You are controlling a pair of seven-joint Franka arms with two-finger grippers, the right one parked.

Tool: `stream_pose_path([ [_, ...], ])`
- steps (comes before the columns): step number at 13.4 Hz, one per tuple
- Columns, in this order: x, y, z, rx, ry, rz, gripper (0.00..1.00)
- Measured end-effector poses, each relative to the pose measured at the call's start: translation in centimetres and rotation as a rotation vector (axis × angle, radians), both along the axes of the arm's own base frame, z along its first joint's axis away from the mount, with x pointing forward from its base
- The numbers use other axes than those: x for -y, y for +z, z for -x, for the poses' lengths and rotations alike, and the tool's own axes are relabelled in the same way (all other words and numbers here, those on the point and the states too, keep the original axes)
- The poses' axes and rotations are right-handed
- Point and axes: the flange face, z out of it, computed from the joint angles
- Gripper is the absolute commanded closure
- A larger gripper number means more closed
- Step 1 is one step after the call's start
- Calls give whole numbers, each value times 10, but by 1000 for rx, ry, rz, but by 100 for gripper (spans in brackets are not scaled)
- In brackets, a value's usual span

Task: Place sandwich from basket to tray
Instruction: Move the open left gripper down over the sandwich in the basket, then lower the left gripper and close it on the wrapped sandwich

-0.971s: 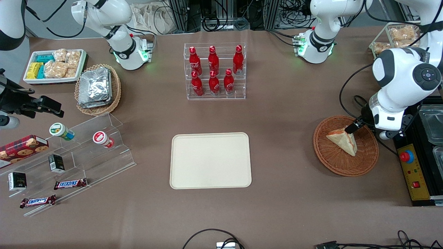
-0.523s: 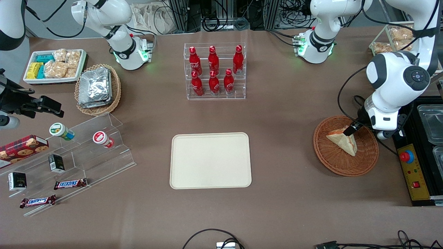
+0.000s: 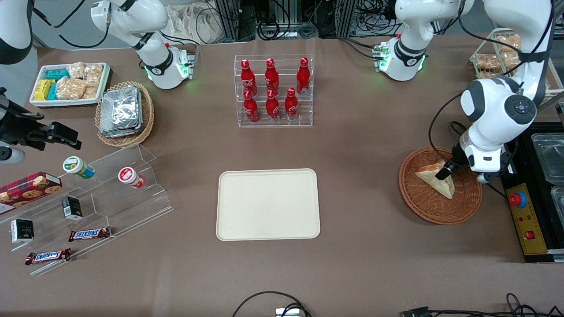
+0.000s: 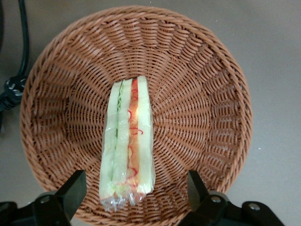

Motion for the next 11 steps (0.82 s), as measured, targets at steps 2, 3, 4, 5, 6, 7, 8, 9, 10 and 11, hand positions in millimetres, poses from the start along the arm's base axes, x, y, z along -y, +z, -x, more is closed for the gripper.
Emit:
stream_pose_path([
  [2, 0, -11, 0, 7, 1, 1, 4],
  [3, 0, -17, 1, 12, 1, 1, 4],
  [4, 0, -23, 3, 19, 2, 1, 2],
  [5, 0, -29, 4, 24, 2, 1, 1],
  [6, 0, -36, 5, 28, 4, 1, 1],
  [7, -2, -42, 6, 32, 8, 1, 1],
  [8, -7, -48, 7, 36, 14, -2, 1],
  [9, -10, -54, 8, 38, 13, -8, 6],
  [10, -12, -59, 9, 36, 7, -16, 16],
  [11, -13, -62, 10, 32, 0, -20, 24],
])
